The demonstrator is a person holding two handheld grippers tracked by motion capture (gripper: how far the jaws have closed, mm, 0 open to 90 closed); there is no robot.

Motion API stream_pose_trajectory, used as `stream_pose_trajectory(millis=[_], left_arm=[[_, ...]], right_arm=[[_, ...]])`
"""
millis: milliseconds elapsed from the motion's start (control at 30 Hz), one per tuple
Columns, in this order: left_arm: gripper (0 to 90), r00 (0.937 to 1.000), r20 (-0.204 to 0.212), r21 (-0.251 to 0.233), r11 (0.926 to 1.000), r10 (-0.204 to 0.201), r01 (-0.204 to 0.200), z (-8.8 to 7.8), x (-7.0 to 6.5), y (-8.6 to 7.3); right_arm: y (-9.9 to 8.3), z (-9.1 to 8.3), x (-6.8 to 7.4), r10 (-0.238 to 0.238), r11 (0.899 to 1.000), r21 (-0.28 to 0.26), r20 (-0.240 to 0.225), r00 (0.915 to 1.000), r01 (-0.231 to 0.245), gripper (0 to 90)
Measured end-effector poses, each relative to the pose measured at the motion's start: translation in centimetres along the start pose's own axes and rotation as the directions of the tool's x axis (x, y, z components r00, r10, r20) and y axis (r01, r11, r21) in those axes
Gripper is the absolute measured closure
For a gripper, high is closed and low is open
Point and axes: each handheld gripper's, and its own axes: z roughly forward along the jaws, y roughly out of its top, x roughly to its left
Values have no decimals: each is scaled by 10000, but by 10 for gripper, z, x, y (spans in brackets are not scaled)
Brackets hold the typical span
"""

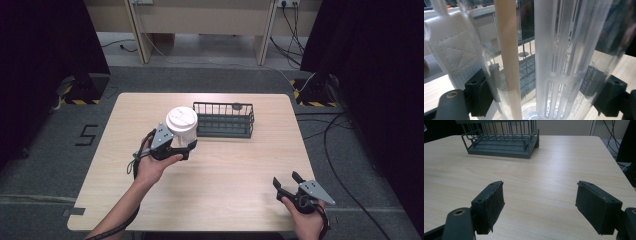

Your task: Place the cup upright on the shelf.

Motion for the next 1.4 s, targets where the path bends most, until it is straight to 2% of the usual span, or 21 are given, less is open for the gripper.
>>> stream_pose_trajectory(millis=[667, 1400], left_arm=[[175, 9995, 220, 85, 9997, 214, -216, 24, -1, 16], [176, 9989, 279, 0, 9993, 382, -382, 49, -1, 33]], right_arm=[[0, 0, -1, 2, 10000, -15, 15, 10000, -2, 232], [0, 0, -1, -66, 9999, -87, 56, 10000, 66, 234]])
